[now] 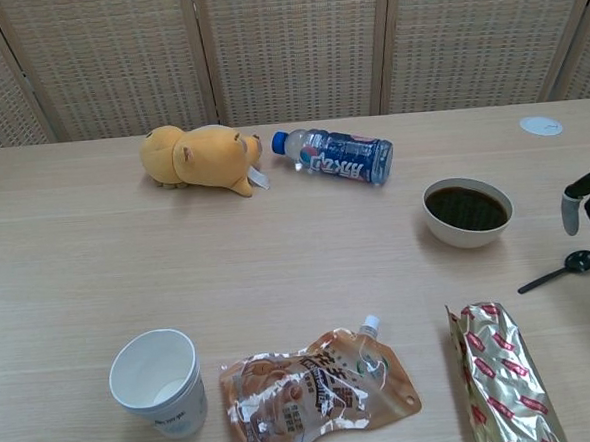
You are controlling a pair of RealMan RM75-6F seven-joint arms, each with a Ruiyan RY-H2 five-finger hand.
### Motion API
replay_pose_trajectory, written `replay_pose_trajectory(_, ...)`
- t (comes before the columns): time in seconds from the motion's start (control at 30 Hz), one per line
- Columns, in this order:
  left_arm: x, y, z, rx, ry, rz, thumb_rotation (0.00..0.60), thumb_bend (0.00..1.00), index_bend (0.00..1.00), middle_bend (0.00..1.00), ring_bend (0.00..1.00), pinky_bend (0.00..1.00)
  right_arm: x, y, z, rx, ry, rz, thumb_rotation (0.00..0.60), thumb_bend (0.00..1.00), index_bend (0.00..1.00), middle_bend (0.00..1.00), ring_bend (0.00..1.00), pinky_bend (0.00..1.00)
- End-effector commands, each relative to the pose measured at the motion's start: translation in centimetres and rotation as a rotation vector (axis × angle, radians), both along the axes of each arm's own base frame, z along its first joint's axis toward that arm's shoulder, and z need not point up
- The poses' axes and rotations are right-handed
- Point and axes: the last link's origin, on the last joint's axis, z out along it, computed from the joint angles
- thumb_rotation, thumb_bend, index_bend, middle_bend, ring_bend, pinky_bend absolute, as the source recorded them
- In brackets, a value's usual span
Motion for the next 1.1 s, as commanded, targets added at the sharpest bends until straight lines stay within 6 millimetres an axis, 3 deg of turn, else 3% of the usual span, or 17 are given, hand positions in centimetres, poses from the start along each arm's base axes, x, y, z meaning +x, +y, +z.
replay_pose_trajectory(0.03, -0.1, 0.0, 0.2, 0.005, 0.004, 0.002, 0.6, 0.38, 0.0, 0.0, 0.0, 0.0, 0.2, -0.3, -0.9, -0.007, 0.017, 0.044, 0.6, 0.57, 0.45, 0.75, 0.79, 0.96)
replay_pose_trajectory(0.17, -0.1, 0.0, 0.3, 0.009, 0.006, 0.002, 0.6, 0.38, 0.0, 0.0, 0.0, 0.0, 0.4, -0.6, -1.8, 0.0, 0.02, 0.072, 0.6, 0.55, 0.46, 0.79, 0.83, 0.96)
replay_pose_trajectory(0.27, -0.2, -0.1, 0.5, 0.014, 0.007, -0.001, 0.6, 0.38, 0.0, 0.0, 0.0, 0.0, 0.4, -0.8, -2.5, 0.013, 0.032, 0.094, 0.6, 0.45, 0.47, 0.82, 0.87, 0.96)
replay_pose_trajectory(0.4, -0.2, -0.1, 0.6, 0.019, 0.006, 0.002, 0.6, 0.38, 0.0, 0.0, 0.0, 0.0, 0.5, -0.9, -3.2, 0.015, 0.033, 0.113, 0.6, 0.38, 0.49, 0.86, 0.9, 0.97)
replay_pose_trajectory(0.93, -0.4, -0.4, 0.5, 0.017, 0.008, 0.008, 0.6, 0.38, 0.0, 0.0, 0.0, 0.0, 0.1, -2.0, -5.2, 0.017, 0.075, 0.153, 0.6, 0.38, 0.55, 0.92, 0.97, 1.0)
replay_pose_trajectory(1.1, -0.4, -0.5, 0.6, 0.018, 0.01, 0.01, 0.6, 0.38, 0.0, 0.0, 0.0, 0.0, 0.0, -2.2, -5.8, 0.02, 0.083, 0.153, 0.6, 0.43, 0.55, 0.93, 0.97, 1.0)
